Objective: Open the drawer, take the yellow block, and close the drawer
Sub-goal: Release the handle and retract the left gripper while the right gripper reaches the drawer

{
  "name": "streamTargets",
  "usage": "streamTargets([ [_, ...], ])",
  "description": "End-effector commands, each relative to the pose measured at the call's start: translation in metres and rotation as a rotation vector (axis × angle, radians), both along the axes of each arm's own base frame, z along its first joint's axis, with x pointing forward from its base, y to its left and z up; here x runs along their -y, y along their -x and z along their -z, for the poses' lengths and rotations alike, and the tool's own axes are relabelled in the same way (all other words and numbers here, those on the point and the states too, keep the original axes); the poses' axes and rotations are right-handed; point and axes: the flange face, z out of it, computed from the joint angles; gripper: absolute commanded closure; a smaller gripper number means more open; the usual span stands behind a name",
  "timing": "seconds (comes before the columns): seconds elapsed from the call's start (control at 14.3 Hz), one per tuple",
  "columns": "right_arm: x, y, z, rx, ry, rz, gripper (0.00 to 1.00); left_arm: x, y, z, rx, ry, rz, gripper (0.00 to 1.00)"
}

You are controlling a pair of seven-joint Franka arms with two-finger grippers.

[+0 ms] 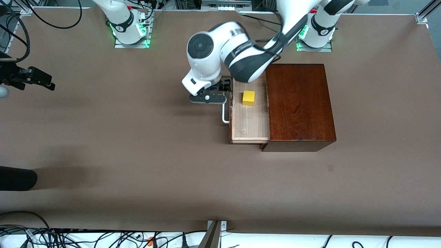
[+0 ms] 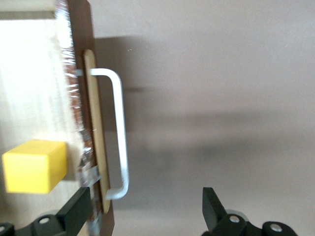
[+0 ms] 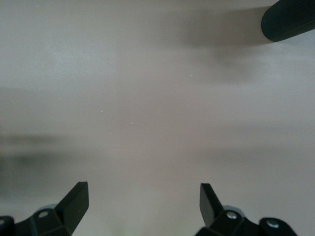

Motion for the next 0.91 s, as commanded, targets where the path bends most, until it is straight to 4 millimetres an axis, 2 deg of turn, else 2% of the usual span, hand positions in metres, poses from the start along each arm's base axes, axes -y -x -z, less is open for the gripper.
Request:
streamTargets([
  [0.0,0.0,0.001,0.0,0.004,-0.013,-0.01,0.0,-0.04,-0.012,-0.04,-0.028,-0.019,-0.023,0.0],
  [0.28,0.0,0.001,0.0,0.004,-0.013,-0.01,0.0,-0.133,-0.055,-0.107,0.003,-0.036,-0.145,0.0],
  [0.42,0.0,0.002,-0.001,0.004,-0.013,-0.011,0.0,-0.178,-0.064,-0.148,0.041,-0.026,-0.133,0.0],
  [0.56,-0.001,0.004,-0.004,0.005,-0.015,-0.01,0.0,-0.231,-0.073,-0.174,0.03,-0.04,-0.142,0.0],
  [0.63,-0.016,0.003,-0.006,0.008,-0.016,-0.02,0.0,-0.262,-0.079,-0.187,0.021,-0.023,-0.143,0.0],
  [0.77,-0.067,0.007,-0.017,0.021,-0.015,-0.055,0.0,-0.327,-0.09,-0.204,0.017,0.006,-0.116,0.0],
  [0.84,-0.086,0.009,-0.026,0.037,-0.017,-0.03,0.0,-0.359,-0.09,-0.21,0.014,0.025,-0.084,0.0],
])
